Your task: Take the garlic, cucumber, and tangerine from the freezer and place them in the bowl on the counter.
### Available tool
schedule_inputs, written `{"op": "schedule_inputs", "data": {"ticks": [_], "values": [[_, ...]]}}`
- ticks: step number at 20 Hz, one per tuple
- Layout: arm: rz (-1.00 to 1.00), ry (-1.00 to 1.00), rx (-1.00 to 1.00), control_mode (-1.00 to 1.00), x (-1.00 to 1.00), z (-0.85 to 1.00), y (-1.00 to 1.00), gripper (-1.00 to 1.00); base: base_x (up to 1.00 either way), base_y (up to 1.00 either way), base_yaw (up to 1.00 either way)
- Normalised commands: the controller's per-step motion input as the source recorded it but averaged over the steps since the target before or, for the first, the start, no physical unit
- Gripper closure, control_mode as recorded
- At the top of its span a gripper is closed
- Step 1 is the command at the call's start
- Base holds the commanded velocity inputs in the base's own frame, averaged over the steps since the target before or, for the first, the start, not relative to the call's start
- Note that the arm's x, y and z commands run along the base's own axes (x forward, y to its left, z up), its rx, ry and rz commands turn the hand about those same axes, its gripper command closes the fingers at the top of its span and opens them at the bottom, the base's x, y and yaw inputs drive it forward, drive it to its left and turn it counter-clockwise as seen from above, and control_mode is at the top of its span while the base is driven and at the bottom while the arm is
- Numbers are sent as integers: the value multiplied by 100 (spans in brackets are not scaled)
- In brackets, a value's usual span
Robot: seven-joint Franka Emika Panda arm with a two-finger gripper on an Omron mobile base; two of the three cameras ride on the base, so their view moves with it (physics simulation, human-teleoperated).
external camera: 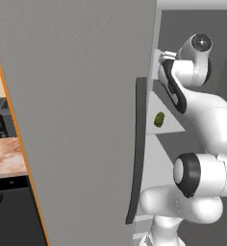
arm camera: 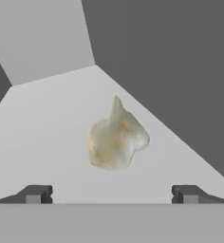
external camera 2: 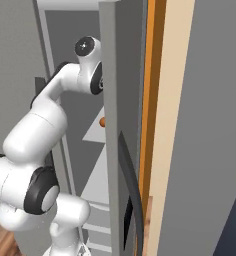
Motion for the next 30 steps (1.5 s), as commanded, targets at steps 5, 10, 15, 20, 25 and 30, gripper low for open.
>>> {"op": "schedule_inputs", "data": {"ticks": [5,10,15,20,25,30], "values": [[0,0,-5,-100,17,-28,-6,-100,0,0,0],[0,0,-1,-100,28,-18,-3,-100,0,0,0],[0,0,0,-100,36,-1,0,-100,0,0,0],[0,3,0,-100,36,0,-2,-100,0,0,0],[0,4,0,-100,30,0,-10,-100,0,0,0],[0,4,0,-100,18,0,-11,-100,0,0,0]]}}
